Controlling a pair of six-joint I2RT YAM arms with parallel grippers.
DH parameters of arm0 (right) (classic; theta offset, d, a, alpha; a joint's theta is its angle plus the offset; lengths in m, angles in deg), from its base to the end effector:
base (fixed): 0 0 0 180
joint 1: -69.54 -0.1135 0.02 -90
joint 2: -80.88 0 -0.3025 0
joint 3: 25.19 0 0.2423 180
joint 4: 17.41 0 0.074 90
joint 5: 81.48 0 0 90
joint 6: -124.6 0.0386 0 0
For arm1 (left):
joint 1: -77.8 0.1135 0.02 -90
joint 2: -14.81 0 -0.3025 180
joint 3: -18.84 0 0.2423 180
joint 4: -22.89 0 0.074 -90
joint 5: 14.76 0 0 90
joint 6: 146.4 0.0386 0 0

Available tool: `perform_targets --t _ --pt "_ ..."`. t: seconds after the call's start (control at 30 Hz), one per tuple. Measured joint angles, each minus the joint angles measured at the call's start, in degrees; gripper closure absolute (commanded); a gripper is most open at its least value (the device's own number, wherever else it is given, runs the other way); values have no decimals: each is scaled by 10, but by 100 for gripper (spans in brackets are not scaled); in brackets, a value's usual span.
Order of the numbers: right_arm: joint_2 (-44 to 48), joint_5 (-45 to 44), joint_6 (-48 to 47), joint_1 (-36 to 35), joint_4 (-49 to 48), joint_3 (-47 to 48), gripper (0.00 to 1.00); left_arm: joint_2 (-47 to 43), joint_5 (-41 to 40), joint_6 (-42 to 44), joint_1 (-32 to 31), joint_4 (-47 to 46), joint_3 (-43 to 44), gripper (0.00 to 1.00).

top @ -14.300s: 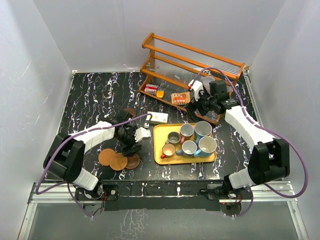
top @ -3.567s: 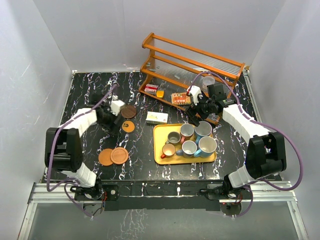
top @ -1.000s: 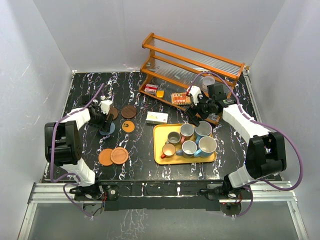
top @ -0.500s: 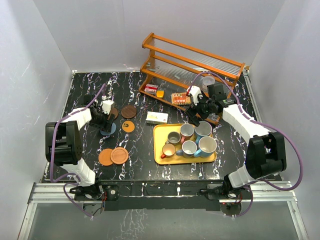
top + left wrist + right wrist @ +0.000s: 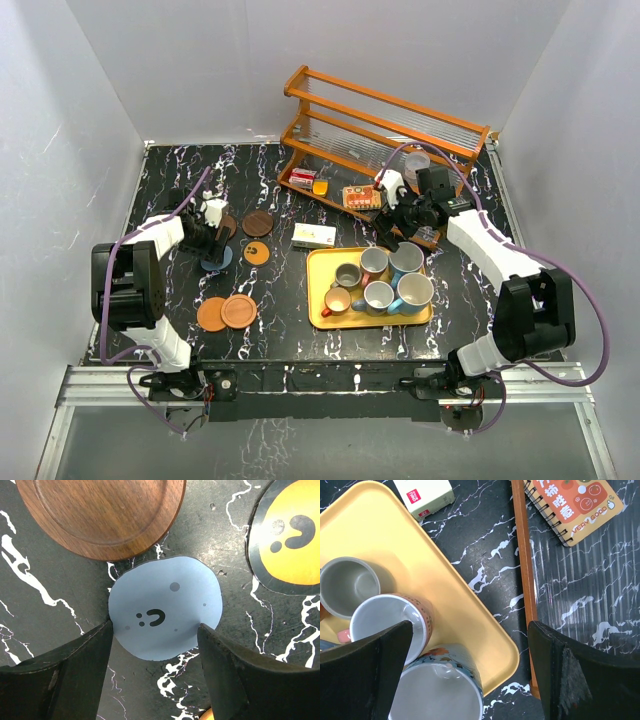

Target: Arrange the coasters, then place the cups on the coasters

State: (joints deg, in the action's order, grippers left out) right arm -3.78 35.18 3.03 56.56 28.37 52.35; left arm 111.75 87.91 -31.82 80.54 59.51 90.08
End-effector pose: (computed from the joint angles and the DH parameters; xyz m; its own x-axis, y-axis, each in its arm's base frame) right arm 0.2862 0.0837 0.2981 -0.4190 -0.5767 -0.7013 -0.8026 0.5964 -0.0109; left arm 0.3268 0.0072 0.2098 -0.7815 0.3689 -0.5032 0.4181 0.9083 0.0166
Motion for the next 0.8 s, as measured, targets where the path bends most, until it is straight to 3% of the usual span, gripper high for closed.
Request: perform_targets --t 0.43,0.8 --pt "7 1 7 0 -1 0 2 -12 38 -3 -6 17 5 21" --pt "7 1 7 0 -1 0 2 -165 121 107 -30 106 -18 19"
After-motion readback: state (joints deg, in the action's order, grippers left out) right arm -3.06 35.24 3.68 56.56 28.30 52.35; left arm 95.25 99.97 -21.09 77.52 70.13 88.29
